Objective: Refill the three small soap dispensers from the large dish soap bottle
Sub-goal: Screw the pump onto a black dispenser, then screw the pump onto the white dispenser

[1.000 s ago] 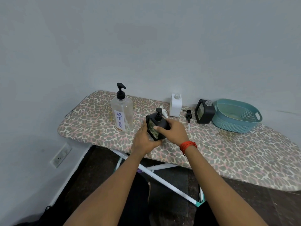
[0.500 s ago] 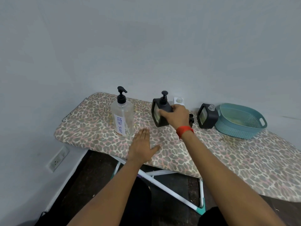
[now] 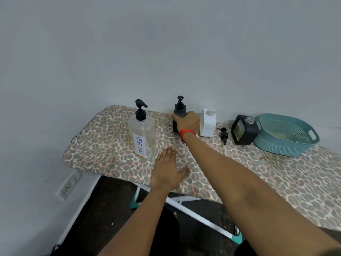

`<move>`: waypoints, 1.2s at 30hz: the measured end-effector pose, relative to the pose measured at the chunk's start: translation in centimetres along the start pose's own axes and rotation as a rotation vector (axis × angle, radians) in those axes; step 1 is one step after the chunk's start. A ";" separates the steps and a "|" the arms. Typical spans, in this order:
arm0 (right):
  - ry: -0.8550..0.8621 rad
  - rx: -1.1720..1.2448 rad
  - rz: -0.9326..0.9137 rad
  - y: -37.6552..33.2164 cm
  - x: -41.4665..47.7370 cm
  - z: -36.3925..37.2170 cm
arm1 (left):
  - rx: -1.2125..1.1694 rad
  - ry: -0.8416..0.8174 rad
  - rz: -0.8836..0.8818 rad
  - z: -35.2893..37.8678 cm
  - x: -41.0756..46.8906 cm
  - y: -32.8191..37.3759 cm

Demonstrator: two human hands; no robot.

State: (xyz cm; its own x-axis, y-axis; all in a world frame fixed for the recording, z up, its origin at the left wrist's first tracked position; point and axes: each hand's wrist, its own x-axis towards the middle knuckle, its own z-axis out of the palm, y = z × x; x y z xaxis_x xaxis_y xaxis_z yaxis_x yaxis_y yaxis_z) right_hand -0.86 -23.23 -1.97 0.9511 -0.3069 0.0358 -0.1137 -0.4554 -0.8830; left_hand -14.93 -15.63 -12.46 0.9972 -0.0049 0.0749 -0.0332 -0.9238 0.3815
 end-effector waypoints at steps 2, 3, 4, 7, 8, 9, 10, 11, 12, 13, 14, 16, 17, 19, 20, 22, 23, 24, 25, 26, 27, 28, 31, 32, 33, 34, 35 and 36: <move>-0.014 -0.008 -0.024 0.5 0.1 0.0 | -0.004 -0.010 -0.001 0.0 0.1 0.0; -0.021 -0.005 -0.041 0.9 0.0 -0.3 | -0.003 -0.013 -0.003 0.0 0.1 -0.1; -0.021 -0.003 -0.061 1.3 -0.1 -0.6 | -0.001 -0.011 -0.002 0.0 0.1 0.0; 0.026 -0.063 -0.115 3.1 -0.7 -2.2 | 0.006 -0.003 0.001 -0.1 0.0 0.1; 0.035 -0.120 -0.138 4.0 -0.8 -2.7 | 0.006 -0.003 0.000 -0.1 0.0 0.2; 0.021 -0.211 -0.166 5.0 -0.8 -3.3 | 0.005 -0.004 -0.003 -0.1 -0.1 0.2; -0.012 -0.325 -0.196 5.9 -0.9 -3.7 | 0.001 -0.004 -0.004 -0.1 -0.1 0.2; -0.055 -0.441 -0.226 6.6 -1.0 -3.9 | -0.005 -0.002 -0.005 -0.2 -0.1 0.2; -0.093 -0.546 -0.257 7.2 -1.1 -4.1 | -0.012 0.001 -0.005 -0.2 -0.1 0.3; -0.124 -0.631 -0.288 7.5 -1.1 -4.1 | -0.018 0.003 -0.006 -0.2 -0.1 0.3; -0.142 -0.691 -0.313 7.5 -1.2 -4.0 | -0.021 0.004 -0.007 -0.3 -0.2 0.3; -0.154 -0.763 -0.344 7.2 -1.1 -3.8 | -0.019 0.000 -0.010 -0.3 -0.2 0.3; -0.156 -0.794 -0.362 7.0 -1.0 -3.7 | -0.018 -0.003 -0.012 -0.2 -0.2 0.3; -0.159 -0.862 -0.391 6.8 -0.5 -3.5 | -0.025 -0.004 -0.015 -0.2 -0.2 0.3; -0.163 -0.892 -0.399 6.7 -0.2 -3.4 | -0.027 -0.004 -0.017 -0.2 -0.2 0.3; -0.169 -0.925 -0.407 6.3 0.0 -3.2 | -0.027 -0.002 -0.020 -0.2 -0.1 0.3; -0.170 -0.923 -0.402 6.2 0.0 -3.2 | -0.028 -0.002 -0.021 -0.2 -0.1 0.3; -0.176 -0.909 -0.387 6.1 0.0 -3.3 | -0.029 -0.001 -0.021 -0.2 -0.1 0.3; -0.184 -0.881 -0.366 6.0 -0.2 -3.6 | -0.032 -0.001 -0.021 -0.2 -0.1 0.2; -0.195 -0.845 -0.343 6.1 -0.5 -4.0 | -0.037 -0.003 -0.020 -0.3 -0.1 0.2; -0.203 -0.800 -0.322 6.4 -0.9 -4.5 | -0.037 -0.003 -0.021 -0.3 -0.1 0.2; -0.207 -0.754 -0.302 6.9 -1.4 -5.3 | -0.030 0.001 -0.019 -0.4 -0.1 0.3; -0.200 -0.576 -0.221 9.7 -3.5 -8.2 | 0.000 -0.003 -0.005 -0.5 -0.2 0.4; -0.190 -0.511 -0.199 10.9 -4.2 -9.3 | 0.006 -0.005 -0.003 -0.5 -0.3 0.4; -0.182 -0.447 -0.179 12.1 -4.8 -10.3 | 0.006 -0.012 -0.007 -0.6 -0.3 0.4; -0.171 -0.370 -0.154 13.1 -5.3 -11.2 | -0.001 -0.024 -0.017 -0.8 -0.3 0.5; -0.155 -0.270 -0.119 14.1 -5.6 -12.0 | -0.019 -0.037 -0.034 -1.0 -0.1 0.8; -0.138 -0.155 -0.078 15.0 -5.8 -12.7 | -0.051 -0.045 -0.058 -1.3 0.2 1.3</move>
State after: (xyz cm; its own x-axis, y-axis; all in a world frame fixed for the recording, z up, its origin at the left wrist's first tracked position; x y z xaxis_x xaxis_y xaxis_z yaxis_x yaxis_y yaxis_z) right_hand -11.76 -38.92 -9.46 0.9878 -0.1534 0.0274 -0.0711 -0.5998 -0.7970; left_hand -14.86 -16.34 -10.79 0.9995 0.0296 0.0103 0.0223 -0.9022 0.4307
